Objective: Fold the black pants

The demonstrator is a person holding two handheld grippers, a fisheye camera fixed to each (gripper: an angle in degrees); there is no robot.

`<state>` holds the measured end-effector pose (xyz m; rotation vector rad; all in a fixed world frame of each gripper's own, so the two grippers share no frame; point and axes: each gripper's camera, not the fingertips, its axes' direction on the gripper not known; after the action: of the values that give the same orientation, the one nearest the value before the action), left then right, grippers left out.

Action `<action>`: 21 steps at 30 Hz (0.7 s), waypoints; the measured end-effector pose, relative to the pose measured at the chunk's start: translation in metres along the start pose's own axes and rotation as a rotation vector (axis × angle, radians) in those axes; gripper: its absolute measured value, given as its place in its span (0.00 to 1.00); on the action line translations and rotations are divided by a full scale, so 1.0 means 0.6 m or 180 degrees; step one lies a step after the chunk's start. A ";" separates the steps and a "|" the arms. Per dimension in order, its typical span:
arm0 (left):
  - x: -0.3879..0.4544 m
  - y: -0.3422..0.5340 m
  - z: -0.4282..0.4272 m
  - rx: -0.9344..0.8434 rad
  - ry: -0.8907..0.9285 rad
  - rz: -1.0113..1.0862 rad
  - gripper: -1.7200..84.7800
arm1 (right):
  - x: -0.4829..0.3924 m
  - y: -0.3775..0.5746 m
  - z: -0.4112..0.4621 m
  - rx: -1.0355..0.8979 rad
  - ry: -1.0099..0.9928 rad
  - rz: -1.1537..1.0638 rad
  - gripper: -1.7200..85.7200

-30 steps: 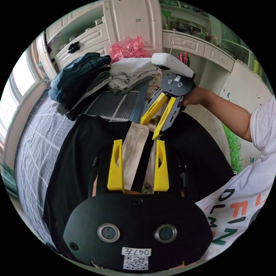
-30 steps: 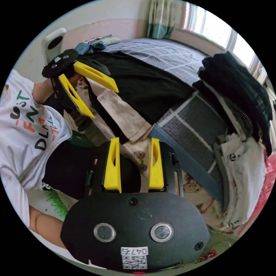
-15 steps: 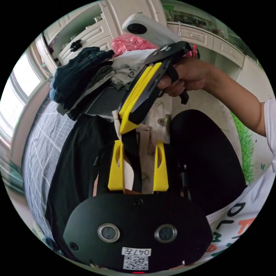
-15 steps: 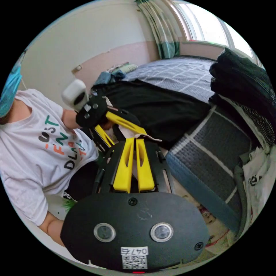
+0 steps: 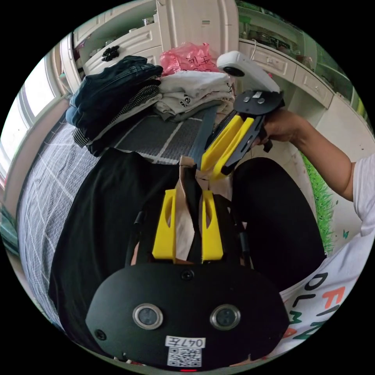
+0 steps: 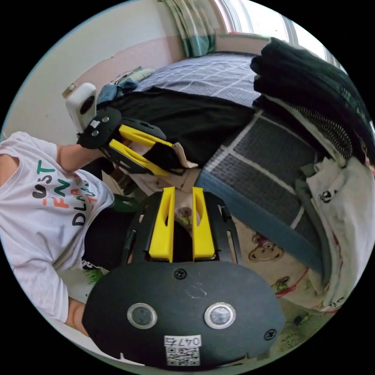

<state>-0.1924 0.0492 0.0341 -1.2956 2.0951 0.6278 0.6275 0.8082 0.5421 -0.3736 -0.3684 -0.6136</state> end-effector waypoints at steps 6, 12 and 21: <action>0.013 0.006 -0.004 -0.0014 0.0041 0.0093 0.14 | 0.011 -0.033 0.013 0.0183 -0.0402 0.0005 0.02; 0.035 0.007 -0.007 0.0015 -0.0232 0.0171 0.13 | 0.002 -0.076 -0.014 0.0410 -0.0583 -0.0082 0.02; 0.003 0.043 -0.025 0.0112 -0.0531 -0.0336 0.02 | 0.004 -0.141 -0.044 0.0706 -0.0411 -0.0092 0.05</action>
<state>-0.2201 0.0490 0.0459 -1.2795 1.8826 0.6277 0.5830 0.7313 0.5397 -0.1959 -0.5609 -0.5715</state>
